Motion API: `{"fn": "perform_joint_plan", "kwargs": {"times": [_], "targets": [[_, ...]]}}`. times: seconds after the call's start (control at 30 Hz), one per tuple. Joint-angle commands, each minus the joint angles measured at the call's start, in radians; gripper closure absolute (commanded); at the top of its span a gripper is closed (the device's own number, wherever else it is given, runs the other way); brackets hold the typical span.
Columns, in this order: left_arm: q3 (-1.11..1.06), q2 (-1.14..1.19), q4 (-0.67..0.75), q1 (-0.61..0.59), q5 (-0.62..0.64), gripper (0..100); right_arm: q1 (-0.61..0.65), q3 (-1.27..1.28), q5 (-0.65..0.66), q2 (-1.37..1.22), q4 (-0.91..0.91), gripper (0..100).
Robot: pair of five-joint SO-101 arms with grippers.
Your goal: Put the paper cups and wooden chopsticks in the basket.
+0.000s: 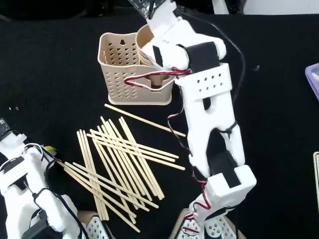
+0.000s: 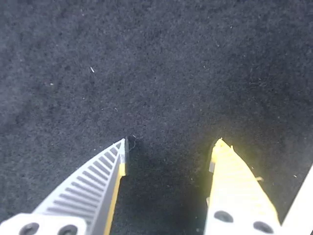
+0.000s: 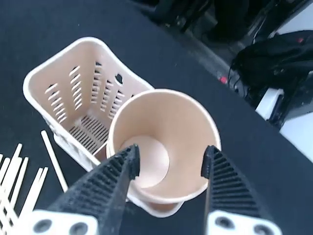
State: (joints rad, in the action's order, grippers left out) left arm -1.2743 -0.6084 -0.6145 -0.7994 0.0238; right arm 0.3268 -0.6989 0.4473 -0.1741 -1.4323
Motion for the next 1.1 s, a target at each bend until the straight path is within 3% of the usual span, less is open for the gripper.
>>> {"fn": "perform_joint_plan", "kwargs": {"times": [0.0, 0.4, 0.53, 0.8, 1.07], "targets": [[0.012, -0.011, 0.014, 0.008, -0.009, 72, -0.023, 0.019, -0.011, 0.012, 0.02, 78.6], [0.012, -0.011, 0.014, 0.008, -0.009, 72, -0.02, 0.231, -0.074, 0.136, 0.184, 78.6], [0.012, -0.011, 0.014, 0.008, -0.009, 72, -0.023, 0.506, -0.075, 0.282, 0.354, 78.6], [0.012, -0.011, 0.014, 0.008, -0.009, 72, -0.023, 1.096, -0.077, 0.564, 0.91, 79.0], [0.012, -0.011, 0.014, 0.008, -0.009, 72, -0.023, 1.152, -0.155, 0.57, 0.984, 79.0]]}}
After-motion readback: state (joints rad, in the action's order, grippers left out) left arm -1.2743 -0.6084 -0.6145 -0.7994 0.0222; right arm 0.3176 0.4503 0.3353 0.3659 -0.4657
